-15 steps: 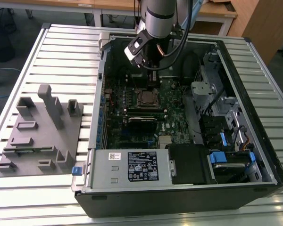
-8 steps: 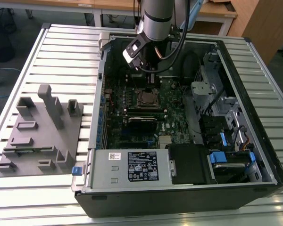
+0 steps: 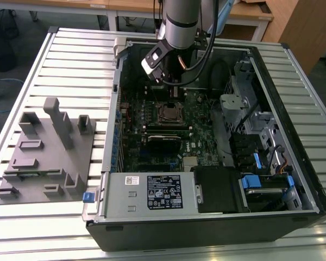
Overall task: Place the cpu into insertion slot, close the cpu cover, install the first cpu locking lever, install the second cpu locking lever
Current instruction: 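Close the cpu cover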
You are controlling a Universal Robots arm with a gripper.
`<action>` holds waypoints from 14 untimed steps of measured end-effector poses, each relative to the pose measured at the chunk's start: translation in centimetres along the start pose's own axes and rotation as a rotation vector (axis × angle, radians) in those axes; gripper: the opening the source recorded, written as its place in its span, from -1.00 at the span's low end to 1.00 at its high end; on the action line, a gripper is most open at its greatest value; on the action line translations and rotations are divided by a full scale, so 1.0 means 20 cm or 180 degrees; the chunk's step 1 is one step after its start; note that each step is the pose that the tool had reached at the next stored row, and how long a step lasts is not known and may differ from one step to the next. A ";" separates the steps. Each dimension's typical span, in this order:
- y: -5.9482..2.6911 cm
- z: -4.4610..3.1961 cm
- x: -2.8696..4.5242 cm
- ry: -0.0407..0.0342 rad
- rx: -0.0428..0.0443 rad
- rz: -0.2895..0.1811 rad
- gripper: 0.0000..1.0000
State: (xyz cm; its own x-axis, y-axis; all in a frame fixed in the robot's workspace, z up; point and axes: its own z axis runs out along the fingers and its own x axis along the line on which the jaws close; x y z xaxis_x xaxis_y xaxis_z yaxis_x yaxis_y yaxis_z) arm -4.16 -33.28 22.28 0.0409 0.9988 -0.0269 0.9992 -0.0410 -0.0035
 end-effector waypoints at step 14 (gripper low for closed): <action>0.000 0.004 0.000 -0.0001 -0.0013 -0.0479 -0.80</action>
State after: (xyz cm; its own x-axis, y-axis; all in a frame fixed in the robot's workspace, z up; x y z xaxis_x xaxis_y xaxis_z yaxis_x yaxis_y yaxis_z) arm -4.16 -33.28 22.20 -0.1095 0.9936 -0.0269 0.9940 0.1094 -0.0034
